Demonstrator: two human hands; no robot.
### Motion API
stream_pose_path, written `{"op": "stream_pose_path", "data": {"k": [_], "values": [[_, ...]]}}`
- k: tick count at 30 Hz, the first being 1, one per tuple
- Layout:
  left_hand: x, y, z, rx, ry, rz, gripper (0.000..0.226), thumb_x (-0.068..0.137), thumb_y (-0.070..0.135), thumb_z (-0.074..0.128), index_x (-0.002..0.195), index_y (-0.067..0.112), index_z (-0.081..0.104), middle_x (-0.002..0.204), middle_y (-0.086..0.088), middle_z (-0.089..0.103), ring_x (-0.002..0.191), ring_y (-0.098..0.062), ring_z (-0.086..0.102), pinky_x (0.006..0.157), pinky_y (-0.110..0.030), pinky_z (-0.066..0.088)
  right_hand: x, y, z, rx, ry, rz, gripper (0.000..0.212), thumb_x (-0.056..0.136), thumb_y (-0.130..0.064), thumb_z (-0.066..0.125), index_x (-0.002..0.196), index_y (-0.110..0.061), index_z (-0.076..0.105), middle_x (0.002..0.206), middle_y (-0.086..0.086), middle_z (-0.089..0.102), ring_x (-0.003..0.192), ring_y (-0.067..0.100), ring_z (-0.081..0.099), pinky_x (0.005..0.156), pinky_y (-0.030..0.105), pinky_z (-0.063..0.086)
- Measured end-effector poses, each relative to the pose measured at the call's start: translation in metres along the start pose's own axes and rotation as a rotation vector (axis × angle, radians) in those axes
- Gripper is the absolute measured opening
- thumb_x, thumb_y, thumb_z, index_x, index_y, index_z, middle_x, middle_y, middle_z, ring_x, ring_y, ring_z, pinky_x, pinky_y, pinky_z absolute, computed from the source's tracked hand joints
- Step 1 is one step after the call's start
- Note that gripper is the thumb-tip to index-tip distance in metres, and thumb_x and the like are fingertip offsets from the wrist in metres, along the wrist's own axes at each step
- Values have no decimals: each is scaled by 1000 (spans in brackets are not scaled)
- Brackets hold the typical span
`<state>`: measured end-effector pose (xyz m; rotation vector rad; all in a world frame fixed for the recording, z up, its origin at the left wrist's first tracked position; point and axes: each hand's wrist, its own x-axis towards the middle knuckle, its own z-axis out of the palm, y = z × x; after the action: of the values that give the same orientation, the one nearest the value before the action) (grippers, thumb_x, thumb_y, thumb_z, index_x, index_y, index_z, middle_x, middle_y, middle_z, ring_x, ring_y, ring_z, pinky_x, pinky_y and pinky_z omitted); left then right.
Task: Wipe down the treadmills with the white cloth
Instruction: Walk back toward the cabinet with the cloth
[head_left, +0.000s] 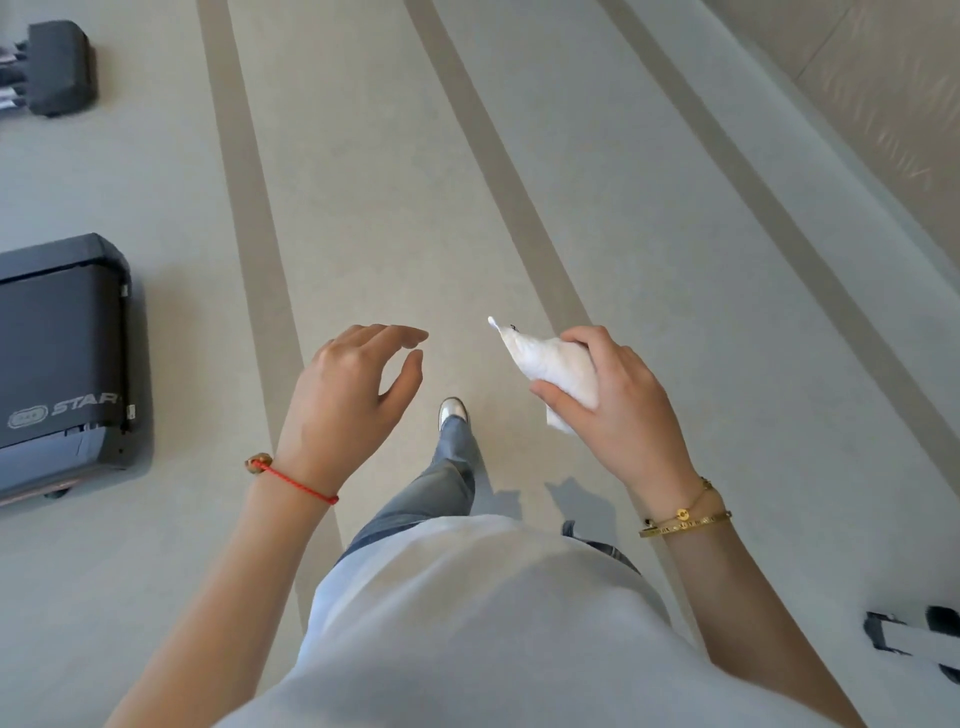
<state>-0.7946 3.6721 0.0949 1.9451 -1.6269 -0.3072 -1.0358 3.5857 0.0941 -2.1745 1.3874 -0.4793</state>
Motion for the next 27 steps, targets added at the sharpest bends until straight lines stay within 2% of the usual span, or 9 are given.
{"op": "stream_pose_path", "data": {"k": [7,12,17,23,27], "values": [[166,-49,-16,8,52,-12,28,97,29,50,112,18,70,104,6,72,102,-17,67,78,-41,57,176,-12,1,10,5,-33,48,82,-58,62,118,-31,48,109,-11,60,98,13,53,79,33,46],[262,-76,-19,25,37,0,27,97,28,51,112,16,70,104,5,72,101,-19,67,80,-38,55,273,-18,4,19,13,-20,50,82,-55,66,120,-27,51,107,-9,61,98,16,53,80,33,46],[350,-100,-10,26,8,-17,26,97,26,52,112,16,70,104,4,73,101,-18,67,82,-33,53,359,-14,9,20,31,-20,47,82,-51,70,118,-25,54,101,-10,61,92,14,54,77,29,46],[466,-130,13,30,15,-35,28,97,27,51,113,16,70,104,5,73,102,-18,67,82,-37,55,487,7,15,-14,-22,-36,48,82,-50,70,119,-23,54,109,-7,64,95,16,56,74,27,44],[562,-143,27,41,32,-32,27,97,25,52,112,15,71,104,4,73,100,-19,67,81,-32,53,584,22,8,-32,-7,-52,50,83,-51,68,120,-20,54,109,-5,64,95,20,57,77,35,49]]}}
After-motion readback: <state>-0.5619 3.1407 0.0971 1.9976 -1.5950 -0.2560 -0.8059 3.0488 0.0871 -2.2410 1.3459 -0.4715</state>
